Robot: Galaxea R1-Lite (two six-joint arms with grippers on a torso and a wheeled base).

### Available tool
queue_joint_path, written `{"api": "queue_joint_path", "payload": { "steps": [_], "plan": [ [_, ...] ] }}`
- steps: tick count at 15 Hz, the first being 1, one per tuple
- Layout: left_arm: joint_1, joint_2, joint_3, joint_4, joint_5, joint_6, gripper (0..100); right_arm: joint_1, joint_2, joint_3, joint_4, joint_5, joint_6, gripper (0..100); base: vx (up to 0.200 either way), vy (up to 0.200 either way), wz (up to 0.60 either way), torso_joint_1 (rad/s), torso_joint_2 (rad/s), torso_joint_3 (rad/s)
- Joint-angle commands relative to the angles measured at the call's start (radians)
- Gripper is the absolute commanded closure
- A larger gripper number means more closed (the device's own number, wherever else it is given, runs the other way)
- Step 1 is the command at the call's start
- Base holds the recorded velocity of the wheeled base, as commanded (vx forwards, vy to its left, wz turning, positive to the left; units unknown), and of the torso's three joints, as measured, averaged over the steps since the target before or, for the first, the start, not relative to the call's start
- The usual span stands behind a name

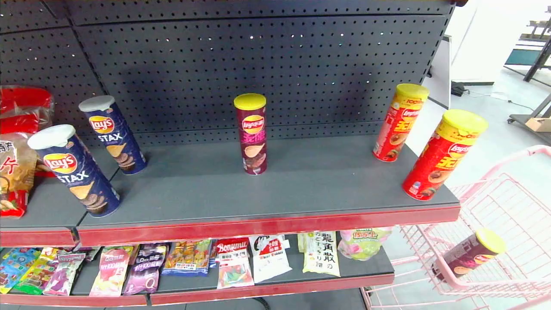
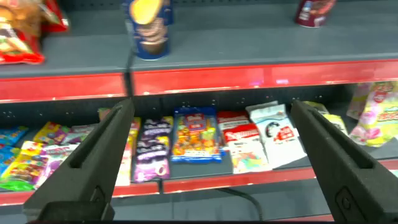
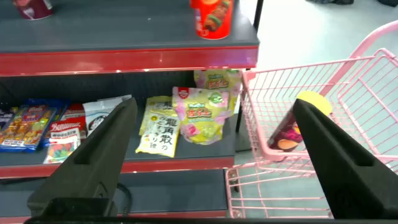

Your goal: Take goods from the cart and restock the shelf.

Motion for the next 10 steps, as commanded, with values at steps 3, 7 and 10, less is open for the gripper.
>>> {"api": "queue_joint_path", "payload": {
  "steps": [3,7,10],
  "plan": [
    [0.0,0.001,0.0,0.0,0.002,-0.002,0,0.001,0.002,0.0,-0.002,0.001,0.0,0,0.0,-0.2,0.0,0.001,0.0,0.004],
    [0.0,0.001,0.0,0.0,0.0,-0.002,0,0.0,0.002,0.0,0.0,0.001,0.0,0,0.0,-0.2,0.0,0.005,0.0,0.001],
    [0.0,0.001,0.0,0.0,0.0,0.0,0,0.0,0.002,0.0,-0.002,0.001,0.0,0,0.0,-0.2,0.0,0.004,0.0,0.009]
  ]
}}
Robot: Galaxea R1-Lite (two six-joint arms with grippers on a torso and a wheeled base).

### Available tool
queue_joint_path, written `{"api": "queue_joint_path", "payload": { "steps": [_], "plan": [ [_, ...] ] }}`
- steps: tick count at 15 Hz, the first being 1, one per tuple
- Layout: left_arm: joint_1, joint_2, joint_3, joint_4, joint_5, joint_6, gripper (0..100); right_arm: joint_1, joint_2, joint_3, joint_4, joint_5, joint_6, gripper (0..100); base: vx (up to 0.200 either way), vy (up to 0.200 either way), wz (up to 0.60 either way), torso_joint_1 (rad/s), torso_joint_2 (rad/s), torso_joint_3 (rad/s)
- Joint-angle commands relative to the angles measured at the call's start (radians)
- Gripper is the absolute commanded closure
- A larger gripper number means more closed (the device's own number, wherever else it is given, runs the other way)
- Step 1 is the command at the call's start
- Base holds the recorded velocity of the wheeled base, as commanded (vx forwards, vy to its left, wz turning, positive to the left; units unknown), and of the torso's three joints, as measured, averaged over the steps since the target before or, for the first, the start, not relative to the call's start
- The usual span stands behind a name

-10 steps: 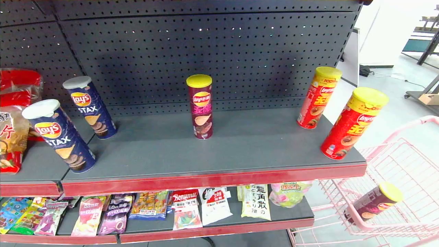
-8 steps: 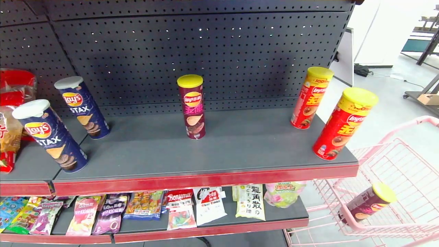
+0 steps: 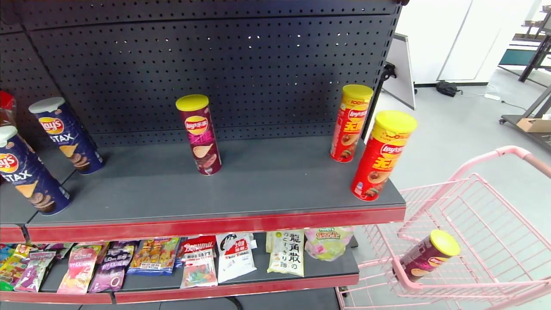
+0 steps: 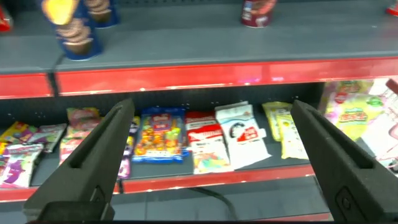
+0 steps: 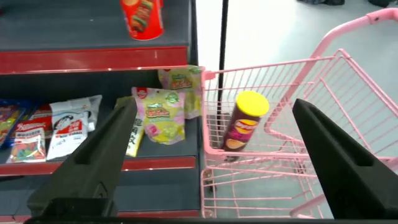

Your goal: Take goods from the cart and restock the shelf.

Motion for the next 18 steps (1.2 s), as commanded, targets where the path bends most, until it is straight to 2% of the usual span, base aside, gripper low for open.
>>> {"api": "queue_joint_path", "payload": {
  "steps": [1,6,15,18],
  "plan": [
    [0.0,0.001,0.0,0.0,0.0,0.0,0,0.002,0.002,0.0,0.001,-0.001,0.0,0,0.0,0.0,0.0,0.0,0.0,0.0],
    [0.0,0.001,0.0,0.0,0.0,-0.002,0,0.0,0.002,0.0,0.001,-0.001,0.001,0,0.0,0.0,0.0,0.0,0.0,0.0],
    [0.0,0.001,0.0,0.0,0.0,0.0,0,0.0,0.002,0.0,0.001,-0.006,0.007,0,0.0,0.0,-0.6,0.003,0.0,0.002],
    [0.0,0.001,0.0,0.0,0.0,0.0,0,0.0,0.002,0.0,0.001,-0.004,0.004,0,0.0,0.0,0.0,0.0,0.0,0.0]
  ]
}}
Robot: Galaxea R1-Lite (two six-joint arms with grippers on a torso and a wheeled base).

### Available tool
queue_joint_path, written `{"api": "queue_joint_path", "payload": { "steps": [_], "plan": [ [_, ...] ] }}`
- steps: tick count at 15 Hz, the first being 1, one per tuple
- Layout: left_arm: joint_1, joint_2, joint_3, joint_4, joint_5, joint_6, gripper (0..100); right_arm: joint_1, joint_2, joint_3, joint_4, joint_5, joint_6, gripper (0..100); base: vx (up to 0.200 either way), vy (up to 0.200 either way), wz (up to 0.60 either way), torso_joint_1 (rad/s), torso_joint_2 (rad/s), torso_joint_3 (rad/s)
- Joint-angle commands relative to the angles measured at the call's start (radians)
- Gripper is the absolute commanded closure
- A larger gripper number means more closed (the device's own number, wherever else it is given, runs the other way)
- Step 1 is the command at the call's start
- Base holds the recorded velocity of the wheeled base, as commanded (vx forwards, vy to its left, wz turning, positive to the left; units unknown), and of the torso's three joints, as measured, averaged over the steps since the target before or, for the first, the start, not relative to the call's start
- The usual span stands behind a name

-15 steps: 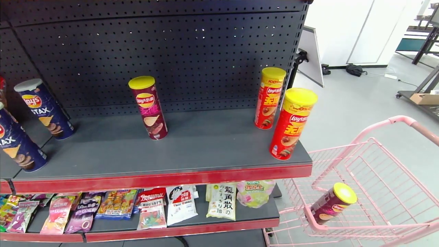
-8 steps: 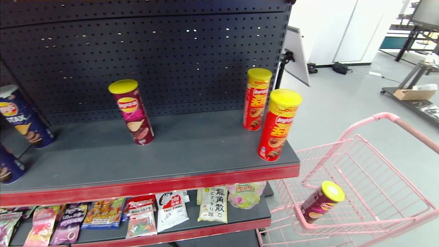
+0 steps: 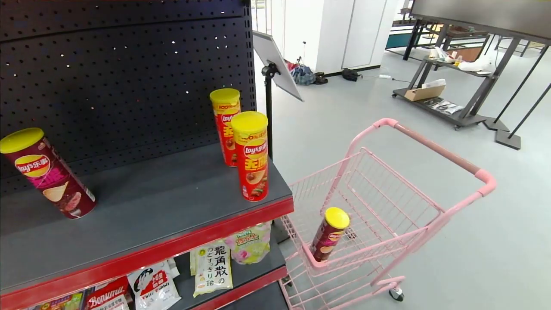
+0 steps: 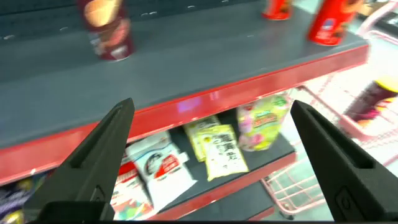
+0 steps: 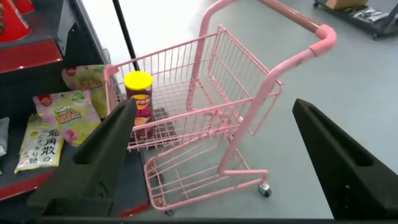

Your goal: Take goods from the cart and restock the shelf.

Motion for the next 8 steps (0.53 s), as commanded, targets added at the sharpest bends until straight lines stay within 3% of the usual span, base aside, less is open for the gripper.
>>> {"api": "queue_joint_path", "payload": {
  "steps": [1,6,8],
  "plan": [
    [-0.001,0.001,0.0,0.0,0.0,0.0,0,0.0,0.002,0.0,-0.001,0.001,-0.001,0,0.0,0.0,0.0,0.0,0.0,0.0],
    [-0.001,0.001,0.0,0.0,0.0,0.0,0,0.0,0.002,0.0,-0.001,0.0,0.002,0,0.0,0.0,0.0,0.0,0.0,0.0],
    [-0.001,0.001,0.0,0.0,0.0,-0.002,0,0.0,0.002,0.0,-0.001,-0.002,0.002,0,0.0,0.0,0.0,-0.127,0.27,0.163]
  ]
}}
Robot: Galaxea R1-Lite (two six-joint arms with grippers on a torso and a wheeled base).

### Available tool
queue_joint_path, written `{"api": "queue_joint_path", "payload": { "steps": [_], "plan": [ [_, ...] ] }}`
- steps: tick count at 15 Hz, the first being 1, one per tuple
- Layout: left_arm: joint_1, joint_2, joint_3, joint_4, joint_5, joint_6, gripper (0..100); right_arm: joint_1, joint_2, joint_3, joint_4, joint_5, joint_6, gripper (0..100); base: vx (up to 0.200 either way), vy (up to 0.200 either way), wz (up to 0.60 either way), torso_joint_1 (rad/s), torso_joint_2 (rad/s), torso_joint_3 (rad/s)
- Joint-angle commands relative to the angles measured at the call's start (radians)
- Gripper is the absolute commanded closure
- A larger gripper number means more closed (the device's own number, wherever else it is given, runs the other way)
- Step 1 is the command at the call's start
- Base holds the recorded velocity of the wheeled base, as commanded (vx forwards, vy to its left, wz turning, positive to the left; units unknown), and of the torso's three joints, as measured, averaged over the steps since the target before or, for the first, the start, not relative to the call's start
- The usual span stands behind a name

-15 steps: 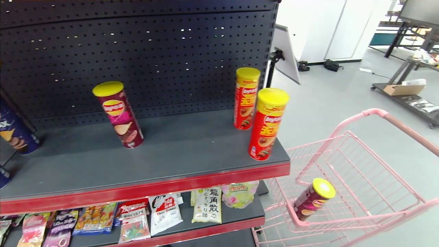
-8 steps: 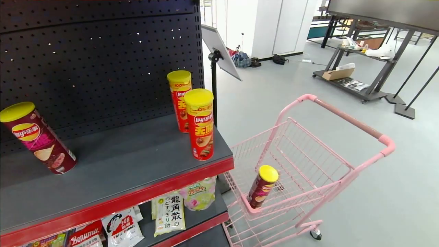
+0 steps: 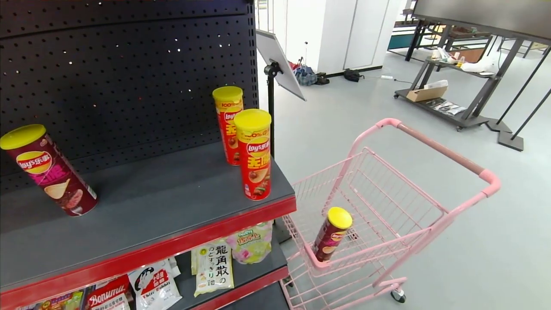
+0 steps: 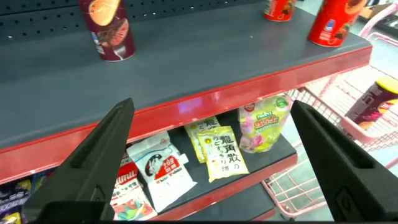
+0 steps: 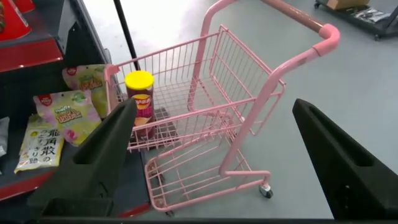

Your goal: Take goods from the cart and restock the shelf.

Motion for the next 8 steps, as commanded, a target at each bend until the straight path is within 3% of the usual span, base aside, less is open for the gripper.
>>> {"api": "queue_joint_path", "payload": {
  "steps": [1,8],
  "plan": [
    [0.0,0.001,0.0,0.0,0.0,-0.001,0,0.0,0.002,0.0,0.0,0.002,0.0,0,0.0,0.0,0.0,-0.134,0.34,0.188],
    [0.0,0.001,0.0,0.0,0.0,-0.001,0,0.0,0.002,0.0,0.0,0.001,0.002,0,0.0,0.0,0.0,-0.135,0.34,0.197]
  ]
}}
